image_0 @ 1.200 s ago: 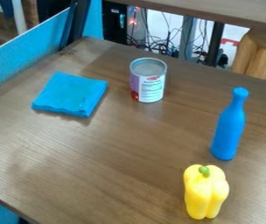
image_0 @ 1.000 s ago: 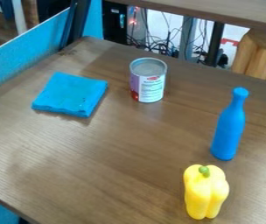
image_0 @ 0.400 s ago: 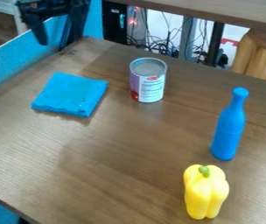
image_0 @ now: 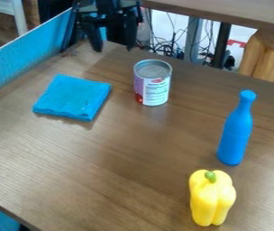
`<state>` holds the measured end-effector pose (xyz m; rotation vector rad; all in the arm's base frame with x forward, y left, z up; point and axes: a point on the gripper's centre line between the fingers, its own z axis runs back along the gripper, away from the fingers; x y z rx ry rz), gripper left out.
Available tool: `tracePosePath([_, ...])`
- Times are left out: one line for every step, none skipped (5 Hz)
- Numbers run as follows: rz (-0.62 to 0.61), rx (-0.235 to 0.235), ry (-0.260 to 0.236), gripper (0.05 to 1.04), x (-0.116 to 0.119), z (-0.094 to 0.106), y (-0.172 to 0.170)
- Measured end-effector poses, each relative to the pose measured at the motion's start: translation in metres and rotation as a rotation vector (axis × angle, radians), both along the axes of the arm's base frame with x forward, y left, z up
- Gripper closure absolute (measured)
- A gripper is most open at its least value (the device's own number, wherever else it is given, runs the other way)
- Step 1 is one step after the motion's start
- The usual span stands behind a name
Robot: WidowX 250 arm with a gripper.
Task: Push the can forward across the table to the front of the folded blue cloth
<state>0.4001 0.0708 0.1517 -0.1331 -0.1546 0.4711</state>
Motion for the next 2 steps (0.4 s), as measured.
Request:
tracePosePath([-0.122,-0.027,-0.044,0.082,0.024,-0.001,-0.010])
tracePosePath([-0.201,-0.017,-0.102,0.082,0.042,0.007,-0.018])
